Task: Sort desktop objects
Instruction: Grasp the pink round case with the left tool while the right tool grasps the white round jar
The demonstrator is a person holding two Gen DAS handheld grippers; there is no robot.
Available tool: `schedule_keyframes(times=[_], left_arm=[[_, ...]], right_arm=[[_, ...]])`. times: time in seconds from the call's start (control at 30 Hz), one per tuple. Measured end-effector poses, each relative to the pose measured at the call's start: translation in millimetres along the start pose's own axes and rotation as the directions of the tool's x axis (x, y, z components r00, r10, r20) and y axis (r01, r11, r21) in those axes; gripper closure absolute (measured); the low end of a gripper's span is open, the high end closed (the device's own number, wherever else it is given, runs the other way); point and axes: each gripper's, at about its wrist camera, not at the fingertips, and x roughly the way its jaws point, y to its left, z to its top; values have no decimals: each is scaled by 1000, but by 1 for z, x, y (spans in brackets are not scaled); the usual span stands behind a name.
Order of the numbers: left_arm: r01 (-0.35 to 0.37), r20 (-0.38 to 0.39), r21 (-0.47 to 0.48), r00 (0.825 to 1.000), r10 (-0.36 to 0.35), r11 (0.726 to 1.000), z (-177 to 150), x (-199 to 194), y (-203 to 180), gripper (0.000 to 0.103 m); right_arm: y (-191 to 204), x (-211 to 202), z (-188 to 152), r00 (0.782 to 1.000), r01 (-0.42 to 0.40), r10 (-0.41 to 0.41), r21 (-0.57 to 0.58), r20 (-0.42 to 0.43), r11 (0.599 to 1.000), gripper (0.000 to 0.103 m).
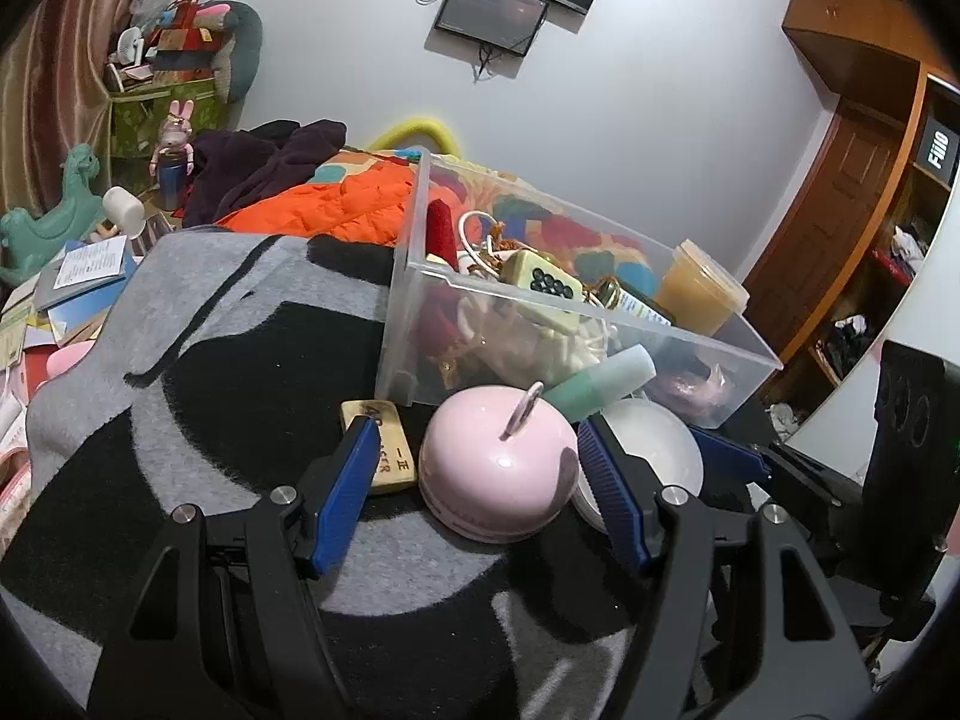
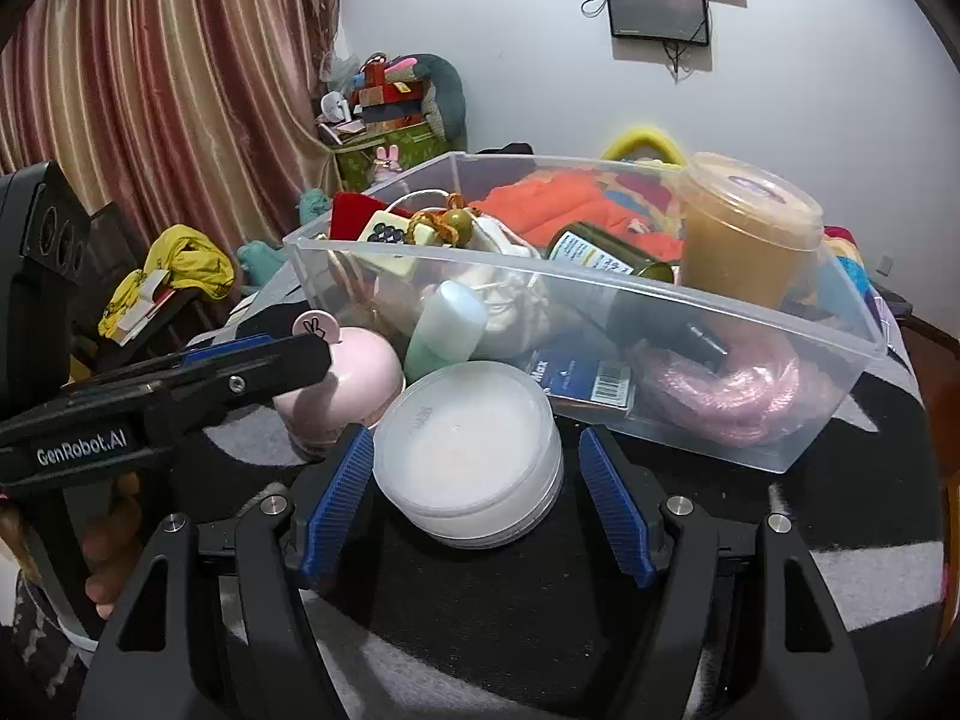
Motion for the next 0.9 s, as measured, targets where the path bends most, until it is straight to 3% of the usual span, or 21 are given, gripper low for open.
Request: schedule_keyframes(times=[0.13,0.23,0.37,0.63,0.9], left_arm=[[-7,-7,9,1000,7,1000,0,2,-2,35],[-10,-16,6,1000,10,1000,0,5,-1,35],[-14,-19,5,1000,14,1000,0,6,-1,34],[-59,-6,52,998,60,997,-2,6,-10,32],[-87,-43,121,995,93,989,-4,17,-22,32]], right_arm=[[2,3,-2,1000,-5,5,-12,-20,1000,33],[13,9,-5,998,42,-44,-58,-41,997,33],[21,11,-6,997,76,-79,-101,-26,992,41],[-3,-11,-8,999,23,-24,28,32,999,41],[-34,-26,-19,997,-57,44,198,68,978,41]])
